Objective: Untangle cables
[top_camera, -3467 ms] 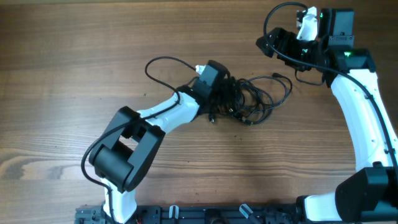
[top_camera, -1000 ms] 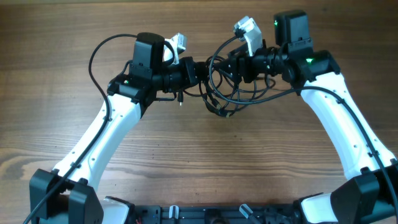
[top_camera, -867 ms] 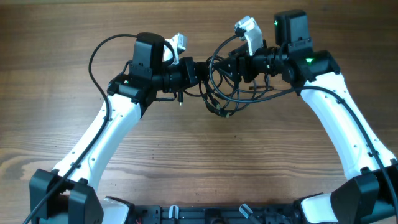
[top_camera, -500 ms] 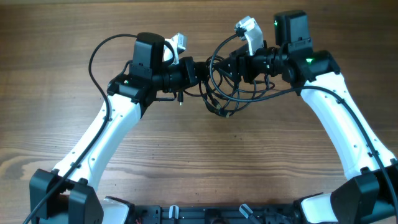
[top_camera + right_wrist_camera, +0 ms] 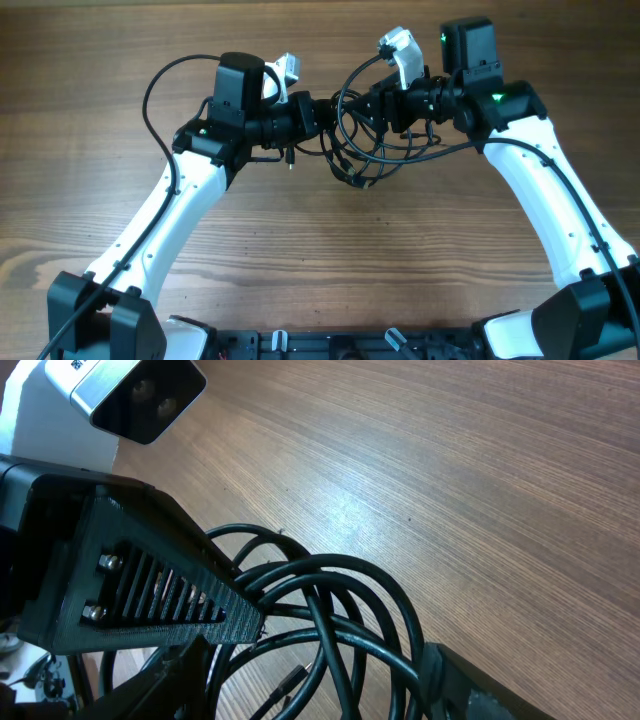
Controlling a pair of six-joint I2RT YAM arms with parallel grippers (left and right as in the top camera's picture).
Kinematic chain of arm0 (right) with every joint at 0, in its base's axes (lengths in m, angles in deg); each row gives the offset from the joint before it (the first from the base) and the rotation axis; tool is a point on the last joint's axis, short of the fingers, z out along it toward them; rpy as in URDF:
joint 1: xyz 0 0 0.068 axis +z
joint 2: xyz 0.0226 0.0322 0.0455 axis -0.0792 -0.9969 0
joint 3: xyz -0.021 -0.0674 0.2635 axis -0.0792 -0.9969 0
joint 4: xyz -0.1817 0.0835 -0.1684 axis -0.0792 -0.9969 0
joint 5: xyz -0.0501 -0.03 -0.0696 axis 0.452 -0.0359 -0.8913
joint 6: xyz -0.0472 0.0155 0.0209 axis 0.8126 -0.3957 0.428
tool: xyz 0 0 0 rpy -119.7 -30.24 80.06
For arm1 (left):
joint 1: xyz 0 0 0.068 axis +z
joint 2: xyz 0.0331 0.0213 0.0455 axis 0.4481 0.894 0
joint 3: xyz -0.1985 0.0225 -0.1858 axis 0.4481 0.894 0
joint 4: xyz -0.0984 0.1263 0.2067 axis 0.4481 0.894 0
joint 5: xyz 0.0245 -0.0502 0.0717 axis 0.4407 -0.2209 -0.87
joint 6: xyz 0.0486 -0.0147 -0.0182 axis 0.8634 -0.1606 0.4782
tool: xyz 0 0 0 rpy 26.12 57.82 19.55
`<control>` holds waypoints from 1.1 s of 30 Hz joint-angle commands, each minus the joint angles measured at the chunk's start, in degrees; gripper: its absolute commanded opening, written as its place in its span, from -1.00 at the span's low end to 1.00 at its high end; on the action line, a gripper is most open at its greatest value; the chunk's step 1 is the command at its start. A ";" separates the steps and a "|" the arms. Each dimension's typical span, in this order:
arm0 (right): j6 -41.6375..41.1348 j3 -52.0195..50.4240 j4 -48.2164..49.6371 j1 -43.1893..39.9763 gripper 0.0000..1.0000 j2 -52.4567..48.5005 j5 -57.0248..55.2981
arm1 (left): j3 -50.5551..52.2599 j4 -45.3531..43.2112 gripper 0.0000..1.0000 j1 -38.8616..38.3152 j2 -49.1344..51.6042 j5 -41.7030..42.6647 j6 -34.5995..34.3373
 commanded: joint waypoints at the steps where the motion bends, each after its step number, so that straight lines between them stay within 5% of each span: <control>1: -2.49 1.31 0.31 0.50 0.43 0.48 -0.48 | -0.02 -0.04 -0.92 0.35 -1.11 -1.22 0.70; 8: -2.25 1.31 -0.20 4.79 0.43 0.48 -6.69 | -0.02 7.54 -0.92 4.00 -1.11 -7.93 0.72; 18: -2.29 1.31 -0.17 10.51 0.41 0.31 -14.95 | -0.02 8.15 -0.92 12.55 -1.14 13.07 5.44; 33: -1.66 1.31 2.71 11.39 0.30 -3.17 -17.49 | -0.02 7.76 -0.92 13.03 -1.14 18.38 5.44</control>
